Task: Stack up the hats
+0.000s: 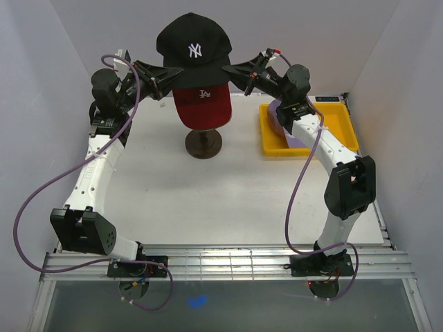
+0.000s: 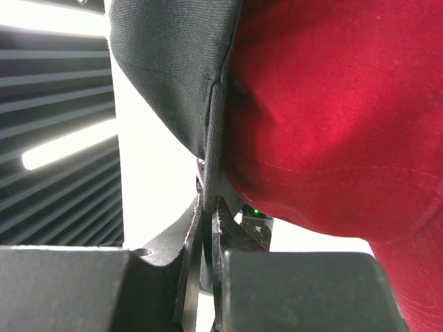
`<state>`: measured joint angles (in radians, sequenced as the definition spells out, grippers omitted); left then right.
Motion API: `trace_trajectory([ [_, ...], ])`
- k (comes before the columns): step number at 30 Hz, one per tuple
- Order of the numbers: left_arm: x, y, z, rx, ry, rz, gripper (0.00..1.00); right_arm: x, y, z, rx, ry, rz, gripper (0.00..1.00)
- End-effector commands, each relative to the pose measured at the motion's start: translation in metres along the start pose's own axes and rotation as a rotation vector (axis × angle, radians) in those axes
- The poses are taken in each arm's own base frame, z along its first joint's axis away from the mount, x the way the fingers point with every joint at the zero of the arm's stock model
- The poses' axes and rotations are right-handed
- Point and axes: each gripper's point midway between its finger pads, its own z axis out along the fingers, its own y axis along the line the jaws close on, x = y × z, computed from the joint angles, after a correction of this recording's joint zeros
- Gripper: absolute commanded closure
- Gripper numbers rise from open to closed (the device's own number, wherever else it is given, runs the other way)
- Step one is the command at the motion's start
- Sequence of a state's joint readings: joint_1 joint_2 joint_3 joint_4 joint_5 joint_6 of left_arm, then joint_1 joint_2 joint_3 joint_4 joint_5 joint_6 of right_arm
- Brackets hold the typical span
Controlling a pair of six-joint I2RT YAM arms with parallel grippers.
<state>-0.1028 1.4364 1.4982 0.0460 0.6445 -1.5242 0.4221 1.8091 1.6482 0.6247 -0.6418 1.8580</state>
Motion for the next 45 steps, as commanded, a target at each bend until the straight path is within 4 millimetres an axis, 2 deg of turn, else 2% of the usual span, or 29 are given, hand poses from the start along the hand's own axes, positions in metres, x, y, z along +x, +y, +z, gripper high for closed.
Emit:
trace_trajectory([
  [1,0.024,-0.007,-0.012,0.033,0.09,0.116,1.0,0.023,0.032,-0.011,-0.072,0.061,-0.135,0.92],
  [15,0.041,0.0,-0.018,0.074,0.196,0.201,1.0,0.026,0.023,-0.015,-0.067,0.101,-0.177,0.92],
  [22,0.05,0.009,-0.025,0.073,0.231,0.219,1.0,0.028,0.01,-0.021,-0.052,0.12,-0.185,0.92],
  [27,0.056,0.017,-0.03,0.068,0.247,0.231,1.0,0.025,-0.006,-0.027,-0.031,0.119,-0.181,0.92],
  [36,0.063,0.052,-0.037,0.025,0.262,0.205,1.0,0.018,-0.034,-0.038,0.013,0.113,-0.168,0.92],
  [45,0.063,0.087,-0.043,-0.033,0.243,0.152,1.0,0.006,-0.072,-0.052,0.071,0.076,-0.114,0.92],
])
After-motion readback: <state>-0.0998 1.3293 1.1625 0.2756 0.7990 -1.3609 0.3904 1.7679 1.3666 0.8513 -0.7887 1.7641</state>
